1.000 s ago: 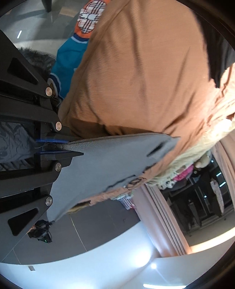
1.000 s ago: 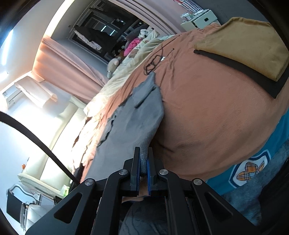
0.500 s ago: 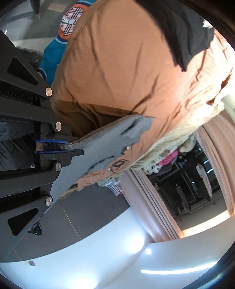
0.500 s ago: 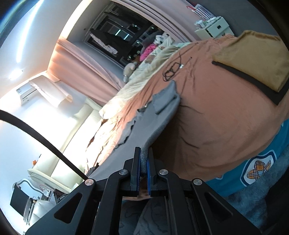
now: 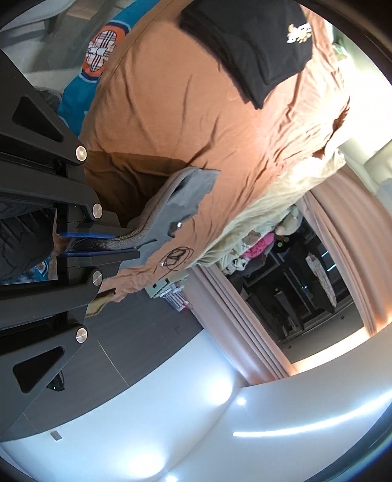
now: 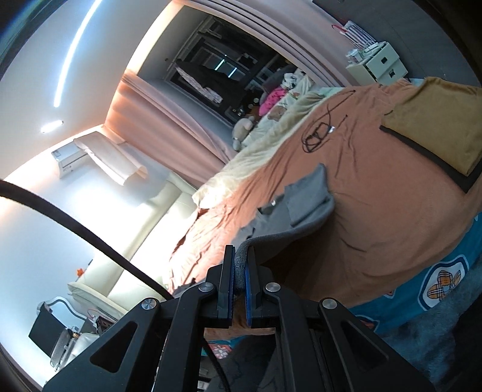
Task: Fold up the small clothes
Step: 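Lift the hem with both tools and carry it toward the collar, then lower the held hem onto the collar area with both tools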
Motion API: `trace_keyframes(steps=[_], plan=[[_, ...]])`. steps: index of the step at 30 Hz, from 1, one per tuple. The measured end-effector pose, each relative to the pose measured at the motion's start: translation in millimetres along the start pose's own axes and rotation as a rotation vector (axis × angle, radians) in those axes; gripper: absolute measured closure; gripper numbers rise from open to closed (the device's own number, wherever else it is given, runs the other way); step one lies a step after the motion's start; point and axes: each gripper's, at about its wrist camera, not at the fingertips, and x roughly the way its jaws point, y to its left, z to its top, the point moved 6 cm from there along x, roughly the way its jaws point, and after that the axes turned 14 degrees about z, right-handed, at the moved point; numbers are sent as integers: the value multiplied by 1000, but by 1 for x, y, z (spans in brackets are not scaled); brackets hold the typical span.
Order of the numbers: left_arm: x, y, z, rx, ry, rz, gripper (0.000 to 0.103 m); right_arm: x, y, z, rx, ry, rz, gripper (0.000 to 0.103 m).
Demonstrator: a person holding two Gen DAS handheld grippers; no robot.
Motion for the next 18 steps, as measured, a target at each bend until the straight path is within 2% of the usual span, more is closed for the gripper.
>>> trace_keyframes(steps=[4, 13, 18], plan=[[-19, -6, 1, -29, 5, 25, 98, -4, 3, -2, 3, -10, 31, 101], [-64, -13, 0, -72, -35, 11, 98, -15, 3, -6, 7, -26, 95, 101], [-73, -16, -2, -64, -54, 19, 98, -14, -3, -5, -26, -44, 77, 101]])
